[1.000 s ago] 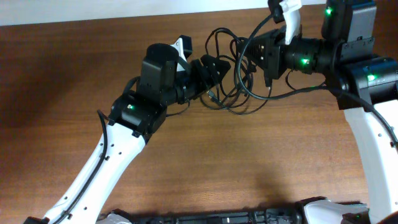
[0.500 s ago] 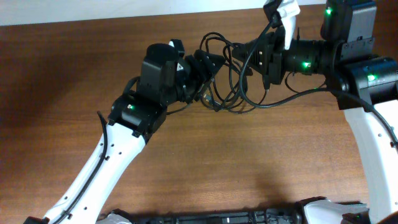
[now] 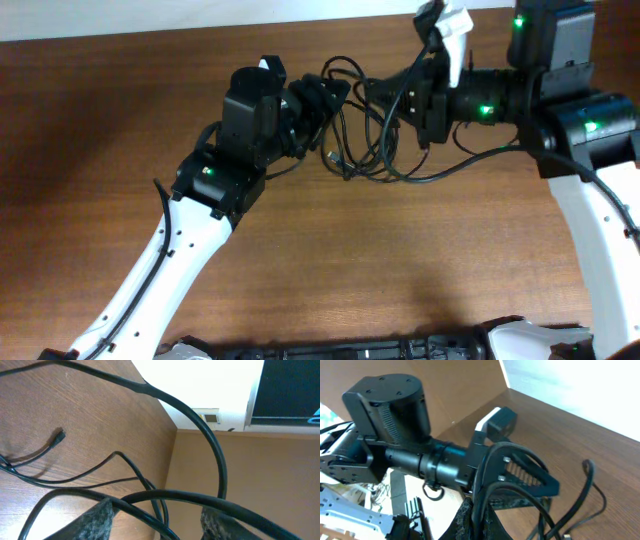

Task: Untangle cables

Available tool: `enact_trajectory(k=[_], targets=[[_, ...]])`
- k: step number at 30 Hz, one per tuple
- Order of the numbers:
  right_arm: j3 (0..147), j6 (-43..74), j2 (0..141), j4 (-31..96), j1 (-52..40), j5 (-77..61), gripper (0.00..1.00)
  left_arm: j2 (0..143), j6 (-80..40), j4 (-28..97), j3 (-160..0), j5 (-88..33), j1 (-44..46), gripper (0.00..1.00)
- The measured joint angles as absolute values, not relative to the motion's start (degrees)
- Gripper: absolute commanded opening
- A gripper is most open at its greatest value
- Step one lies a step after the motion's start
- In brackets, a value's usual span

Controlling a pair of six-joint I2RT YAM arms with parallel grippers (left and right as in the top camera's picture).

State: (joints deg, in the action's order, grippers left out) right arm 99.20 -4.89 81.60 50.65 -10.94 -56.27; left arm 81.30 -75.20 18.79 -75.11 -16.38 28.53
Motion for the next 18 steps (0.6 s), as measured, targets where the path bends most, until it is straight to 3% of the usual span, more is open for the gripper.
enact_trajectory(k=[12, 18], targets=[[99.2, -5.13, 81.6, 50.54, -11.64, -56.01, 0.04, 81.3, -75.53, 18.76, -75.11, -20.62, 28.53, 0.48], [99.2, -5.13, 81.6, 50.54, -11.62, -55.96, 0.04, 81.3, -76.18, 16.32, -75.11, -27.51, 28.53, 0.22]])
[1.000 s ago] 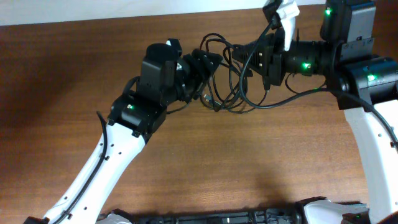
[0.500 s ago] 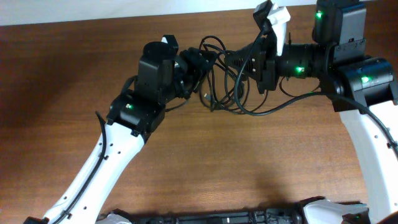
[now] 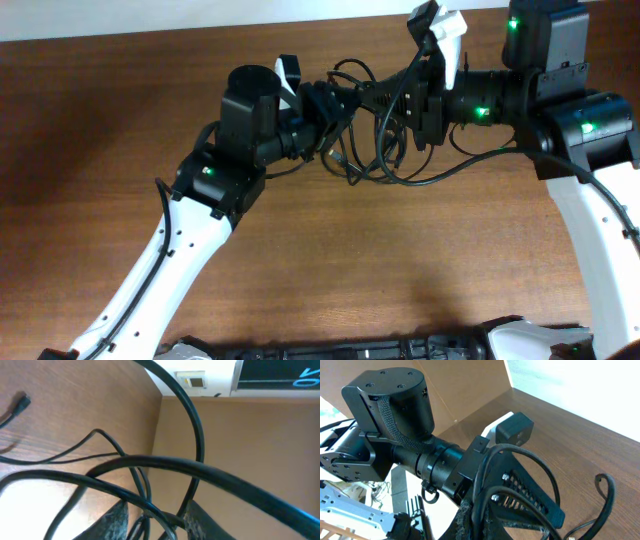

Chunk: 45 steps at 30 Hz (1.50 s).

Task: Untangle cables

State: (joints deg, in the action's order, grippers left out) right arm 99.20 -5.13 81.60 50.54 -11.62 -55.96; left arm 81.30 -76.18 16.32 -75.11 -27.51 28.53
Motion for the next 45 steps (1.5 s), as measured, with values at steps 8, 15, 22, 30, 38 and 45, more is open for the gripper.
enact_trajectory(k=[8, 15, 22, 30, 38, 45], targets=[[99.2, -5.15, 81.6, 50.57, -11.64, -55.55, 0.04, 81.3, -76.34, 16.25, -75.11, -27.49, 28.53, 0.0], [99.2, -5.13, 81.6, 50.63, -11.62, -50.37, 0.04, 81.3, -76.09, 16.25, -75.11, -27.51, 28.53, 0.0], [99.2, -4.23, 81.6, 55.0, -11.62, -31.05, 0.04, 81.32, -73.89, 4.21, -75.0, -35.77, 27.18, 0.0], [99.2, -4.05, 81.6, 60.86, -11.62, -18.98, 0.04, 81.3, -73.52, -12.64, -74.96, -47.99, 20.78, 0.0], [99.2, -3.51, 81.6, 63.46, -11.62, -13.39, 0.04, 81.3, -71.96, -11.6, -74.96, -51.9, 11.22, 0.0], [99.2, -1.3, 81.6, 59.59, -11.62, -15.79, 0.15, 81.23, -61.54, 12.4, -75.22, -50.61, 7.9, 0.16]])
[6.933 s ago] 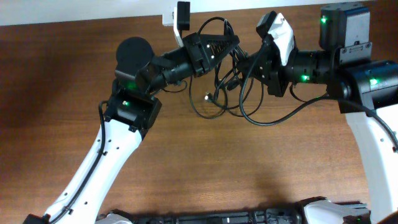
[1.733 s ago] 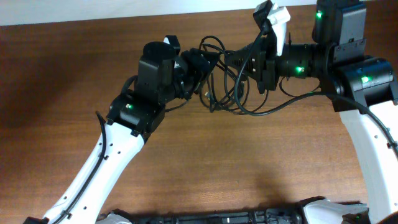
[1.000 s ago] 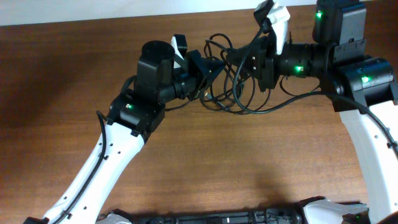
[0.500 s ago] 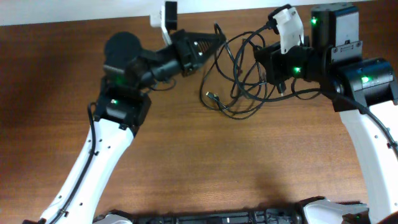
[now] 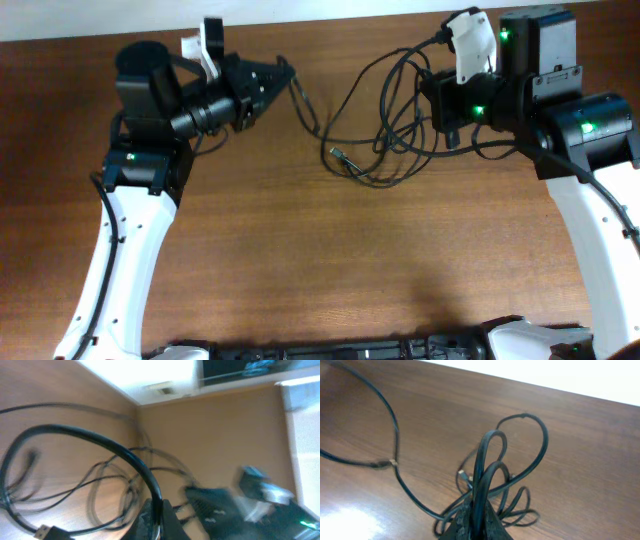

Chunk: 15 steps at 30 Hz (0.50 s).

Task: Untangle cables
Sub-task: 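Open the left gripper and pull it leftward away from the cables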

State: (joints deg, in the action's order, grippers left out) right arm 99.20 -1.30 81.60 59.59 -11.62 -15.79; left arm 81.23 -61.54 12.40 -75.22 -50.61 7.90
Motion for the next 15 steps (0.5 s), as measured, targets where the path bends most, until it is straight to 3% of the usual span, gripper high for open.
enact_trajectory(k=[2, 8, 10, 11, 13, 15], targets=[[99.22, -1.1, 81.54, 57.82, -11.62, -17.72, 0.19, 81.23, -58.67, 18.59, -75.18, -49.15, 7.9, 0.31], [99.22, -0.43, 79.99, 53.45, -11.62, -21.65, 0.26, 81.21, -51.37, 31.05, -75.2, -44.42, 7.9, 0.53], [99.22, -0.36, 79.31, 52.71, -11.62, -22.2, 0.27, 81.21, -50.33, 34.54, -75.2, -42.57, 7.9, 0.81], [99.22, -0.3, 79.26, 52.62, -11.62, -22.24, 0.3, 81.21, -49.89, 35.7, -75.2, -41.71, 7.9, 0.9], [99.22, -0.3, 78.85, 52.38, -11.62, -22.55, 0.36, 81.21, -49.01, 37.65, -75.2, -40.23, 7.9, 0.94], [99.22, -0.21, 78.85, 52.58, -11.62, -22.59, 0.49, 81.21, -48.86, 39.66, -75.2, -38.79, 7.9, 0.95]])
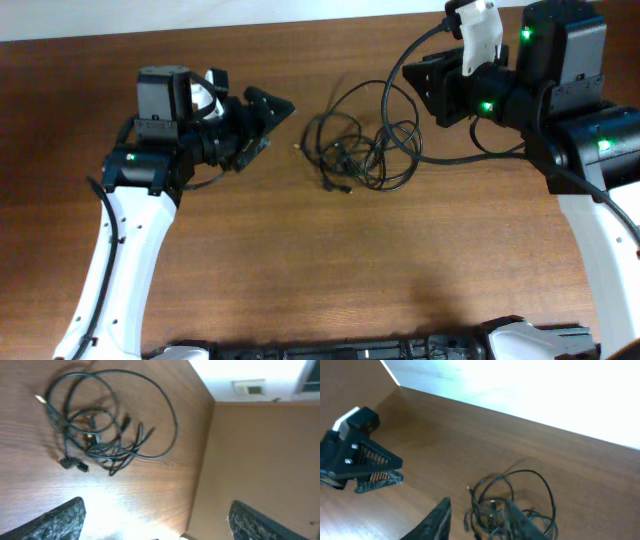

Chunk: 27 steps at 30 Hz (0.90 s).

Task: Untangle cables

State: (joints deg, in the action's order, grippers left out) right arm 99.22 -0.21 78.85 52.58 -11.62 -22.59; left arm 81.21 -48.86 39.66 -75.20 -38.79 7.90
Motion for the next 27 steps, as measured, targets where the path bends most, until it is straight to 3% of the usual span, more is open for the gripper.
enact_trajectory(k=[3, 6, 17, 27], targets=[[99.22, 1.17, 78.85, 53.34, -11.62, -20.49, 0.66, 81.21, -48.29, 41.34, -75.2, -36.77, 7.9, 0.99], [99.22, 5.85, 78.91, 55.37, -11.64, -14.15, 0.71, 81.21, -47.29, 42.78, -75.2, -34.37, 7.9, 0.99], [99.22, 15.07, 90.96, 58.33, -11.29, -8.1, 0.71, 81.21, -28.27, 43.13, -75.2, -28.99, 7.9, 0.99], [99.22, 20.99, 106.5, 59.22, -5.93, -14.81, 0.71, 81.21, -23.49, 44.18, -75.2, -24.93, 7.9, 0.99]])
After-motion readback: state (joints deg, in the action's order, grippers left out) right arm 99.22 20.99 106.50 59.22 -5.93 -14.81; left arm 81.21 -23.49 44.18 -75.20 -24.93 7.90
